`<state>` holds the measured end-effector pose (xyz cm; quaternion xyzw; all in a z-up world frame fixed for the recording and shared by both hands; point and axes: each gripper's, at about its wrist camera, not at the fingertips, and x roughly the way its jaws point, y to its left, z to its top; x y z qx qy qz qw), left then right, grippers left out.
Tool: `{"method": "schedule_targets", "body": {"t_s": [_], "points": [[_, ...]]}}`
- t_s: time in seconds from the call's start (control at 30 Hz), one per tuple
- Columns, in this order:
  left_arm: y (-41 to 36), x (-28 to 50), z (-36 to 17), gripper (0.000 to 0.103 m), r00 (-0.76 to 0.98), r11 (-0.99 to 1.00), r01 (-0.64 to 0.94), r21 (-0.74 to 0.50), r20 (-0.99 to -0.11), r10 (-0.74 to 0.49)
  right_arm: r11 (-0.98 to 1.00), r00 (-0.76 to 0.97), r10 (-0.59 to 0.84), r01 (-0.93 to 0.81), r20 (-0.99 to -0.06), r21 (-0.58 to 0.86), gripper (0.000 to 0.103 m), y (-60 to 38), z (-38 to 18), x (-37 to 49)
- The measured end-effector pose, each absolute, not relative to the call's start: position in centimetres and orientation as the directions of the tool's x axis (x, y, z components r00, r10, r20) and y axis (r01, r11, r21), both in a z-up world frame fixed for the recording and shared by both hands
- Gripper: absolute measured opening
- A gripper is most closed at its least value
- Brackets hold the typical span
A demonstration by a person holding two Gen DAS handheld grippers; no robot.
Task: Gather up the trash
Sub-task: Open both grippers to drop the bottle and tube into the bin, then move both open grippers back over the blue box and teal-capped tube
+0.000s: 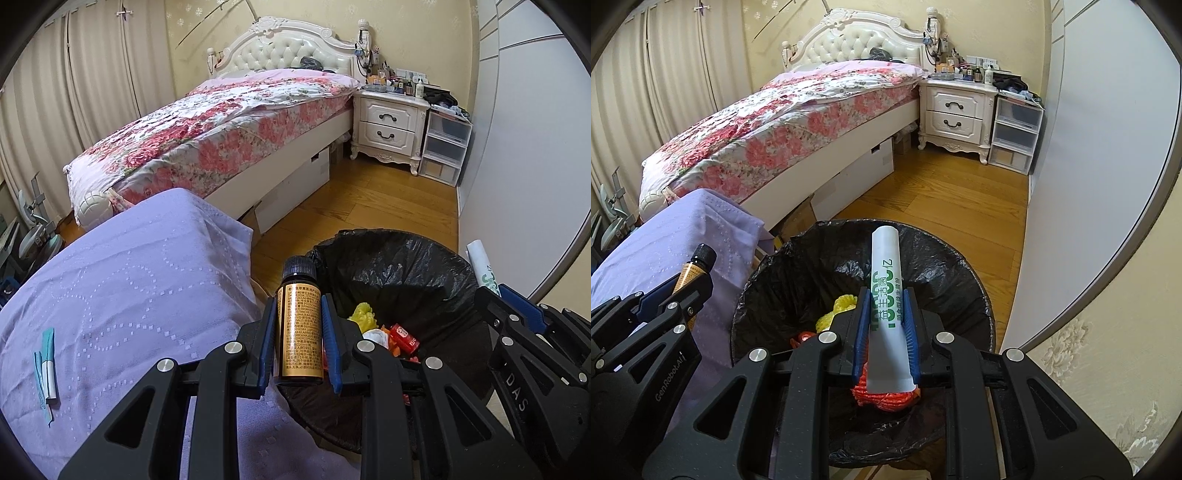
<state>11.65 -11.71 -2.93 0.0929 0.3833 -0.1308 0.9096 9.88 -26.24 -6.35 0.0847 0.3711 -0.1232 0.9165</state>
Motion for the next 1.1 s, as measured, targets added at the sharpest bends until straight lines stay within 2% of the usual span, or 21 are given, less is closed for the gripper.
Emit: {"method": "schedule_targets", "body": {"t_s": [0.03,0.07,0.13,0.27,0.43,0.83,1.1], "points": [[-11.7,11.7,-3.0,0.025,0.67,0.948,0.31,0.069,-0.724,-0.167,0.955,0.692,-0.165,0.29,-0.703,0.062,0.02,-26.2,-6.4,9.9],[-11.7,11.7,-3.0,0.03,0.669,0.948,0.31,0.07,-0.725,-0.165,0.955,0.691,-0.167,0.292,-0.703,0.06,0.022,-26.2,-6.4,9.9],[-11.6,11.8,-3.0,0.042,0.671,0.949,0.306,0.074,-0.724,-0.16,0.952,0.693,-0.181,0.302,-0.698,0.053,0.039,-26.1,-6.3,9.9],[-11.6,11.4,-2.8,0.056,0.686,0.951,0.298,0.087,-0.712,-0.15,0.947,0.695,-0.203,0.318,-0.69,0.041,0.042,-26.2,-6.2,9.6],[-11.4,11.2,-2.6,0.065,0.696,0.954,0.285,0.094,-0.705,-0.139,0.941,0.695,-0.227,0.336,-0.683,0.029,0.053,-26.5,-5.9,9.2],[-9.2,9.9,-1.5,0.07,0.705,0.963,0.256,0.078,-0.697,-0.131,0.944,0.702,-0.219,0.329,-0.677,0.035,0.066,-26.1,-5.4,8.3],[-5.0,8.3,-1.7,0.07,0.698,0.981,0.183,0.062,-0.711,-0.085,0.967,0.713,-0.144,0.247,-0.686,0.053,0.067,-22.8,-5.3,7.7]]}}
